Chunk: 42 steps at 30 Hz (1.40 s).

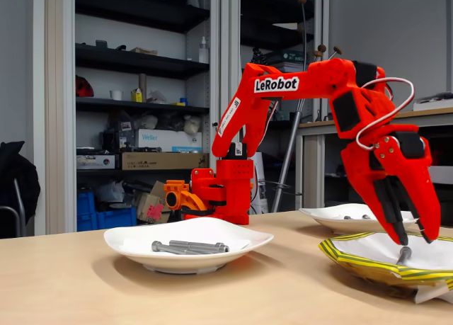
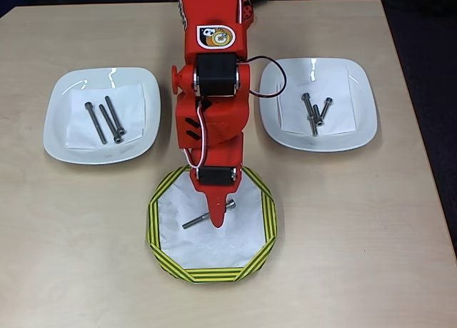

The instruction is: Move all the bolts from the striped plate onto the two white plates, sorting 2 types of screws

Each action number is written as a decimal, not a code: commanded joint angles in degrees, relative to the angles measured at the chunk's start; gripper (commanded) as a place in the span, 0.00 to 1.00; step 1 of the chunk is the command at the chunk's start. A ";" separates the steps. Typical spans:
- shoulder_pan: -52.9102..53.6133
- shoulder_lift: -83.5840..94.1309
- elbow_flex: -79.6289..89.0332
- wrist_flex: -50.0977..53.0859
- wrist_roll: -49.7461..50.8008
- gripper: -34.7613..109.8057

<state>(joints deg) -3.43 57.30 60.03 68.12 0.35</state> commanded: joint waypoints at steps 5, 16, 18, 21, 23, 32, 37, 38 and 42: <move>1.23 0.79 -0.44 4.13 -0.09 0.32; -0.62 -5.71 -5.36 5.10 -0.35 0.30; -1.05 -7.03 -7.12 5.36 -0.18 0.30; -1.49 -8.70 -9.93 6.24 0.44 0.29; -1.58 -9.67 -11.78 6.86 1.41 0.28; -0.44 -13.62 -21.88 13.71 6.15 0.24; 0.88 -13.36 -27.60 18.37 6.94 0.24; 1.23 -12.57 -27.77 18.98 7.38 0.24; 2.64 -8.09 -26.54 20.13 8.00 0.24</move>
<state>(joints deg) -1.32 42.45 34.37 87.01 7.03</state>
